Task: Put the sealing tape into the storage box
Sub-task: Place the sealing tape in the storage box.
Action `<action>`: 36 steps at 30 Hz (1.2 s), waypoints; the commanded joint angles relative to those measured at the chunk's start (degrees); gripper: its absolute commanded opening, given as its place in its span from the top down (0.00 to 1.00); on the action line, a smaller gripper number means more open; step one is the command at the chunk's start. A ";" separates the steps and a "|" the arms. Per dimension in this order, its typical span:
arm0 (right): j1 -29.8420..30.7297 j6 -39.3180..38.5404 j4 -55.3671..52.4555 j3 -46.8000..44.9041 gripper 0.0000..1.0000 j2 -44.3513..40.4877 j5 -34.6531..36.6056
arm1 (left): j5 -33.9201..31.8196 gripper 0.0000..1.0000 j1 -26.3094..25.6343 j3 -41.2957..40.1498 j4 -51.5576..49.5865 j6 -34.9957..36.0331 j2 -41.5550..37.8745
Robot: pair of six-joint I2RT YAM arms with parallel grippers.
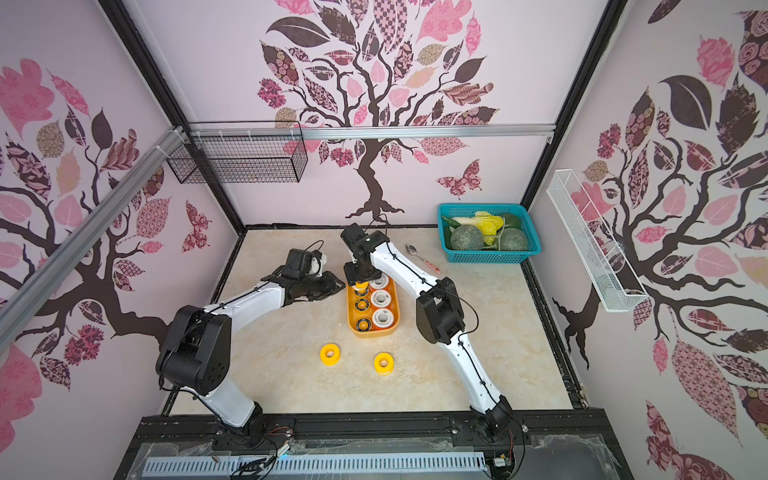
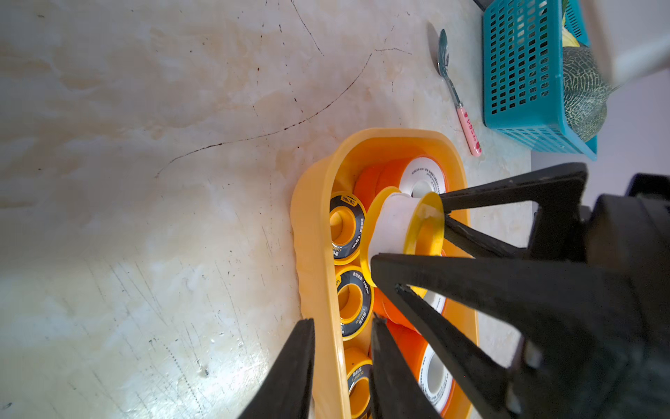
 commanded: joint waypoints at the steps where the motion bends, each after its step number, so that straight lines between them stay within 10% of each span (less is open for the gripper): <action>1: 0.41 0.24 -0.23 1.97 0.35 2.09 0.86 | 0.78 0.69 0.35 -0.57 -0.34 0.54 -0.37; 36: 0.57 0.57 -0.44 2.87 0.28 3.34 2.53 | 1.80 0.69 0.53 -0.30 0.23 0.15 0.86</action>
